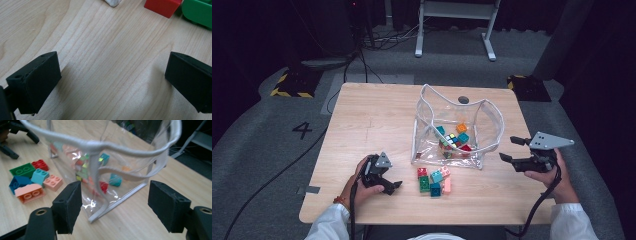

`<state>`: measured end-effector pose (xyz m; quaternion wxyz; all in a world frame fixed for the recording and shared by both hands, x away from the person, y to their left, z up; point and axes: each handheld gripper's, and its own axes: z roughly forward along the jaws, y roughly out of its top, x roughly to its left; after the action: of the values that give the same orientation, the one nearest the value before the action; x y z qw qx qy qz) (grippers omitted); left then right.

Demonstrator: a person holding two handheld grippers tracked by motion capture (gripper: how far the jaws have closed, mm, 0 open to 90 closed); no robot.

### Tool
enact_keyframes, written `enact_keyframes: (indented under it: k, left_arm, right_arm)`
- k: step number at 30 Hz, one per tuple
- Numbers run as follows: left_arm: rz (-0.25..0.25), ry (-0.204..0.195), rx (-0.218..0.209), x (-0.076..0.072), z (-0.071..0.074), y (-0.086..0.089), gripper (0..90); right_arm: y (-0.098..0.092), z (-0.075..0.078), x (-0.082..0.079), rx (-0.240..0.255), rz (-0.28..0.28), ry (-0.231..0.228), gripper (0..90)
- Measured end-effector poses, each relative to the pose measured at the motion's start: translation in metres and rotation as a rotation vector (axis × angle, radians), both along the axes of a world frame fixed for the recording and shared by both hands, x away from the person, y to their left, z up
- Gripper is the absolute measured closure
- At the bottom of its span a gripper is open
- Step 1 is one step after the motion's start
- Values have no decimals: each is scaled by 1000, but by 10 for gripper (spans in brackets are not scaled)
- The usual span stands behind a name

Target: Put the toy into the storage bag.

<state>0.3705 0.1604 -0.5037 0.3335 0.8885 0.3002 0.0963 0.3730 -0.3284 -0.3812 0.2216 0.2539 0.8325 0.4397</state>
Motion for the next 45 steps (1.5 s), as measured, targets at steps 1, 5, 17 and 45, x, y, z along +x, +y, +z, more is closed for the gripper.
enact_keyframes:
  k: [1, 5, 17, 45]
  left_arm:
    - [0, 2, -1, 0, 0, 0, 3]
    - [0, 3, -1, 0, 0, 0, 3]
    - [0, 2, 0, 0, 0, 0, 3]
    - [-1, 0, 1, 0, 0, 0, 3]
  right_arm:
    - [1, -4, -2, -2, 7, 6, 278]
    - [8, -20, -8, -14, 26, 29, 284]
    - [39, -68, -22, -51, 132, 101, 302]
    - [146, -122, -21, -83, 356, 205, 300]
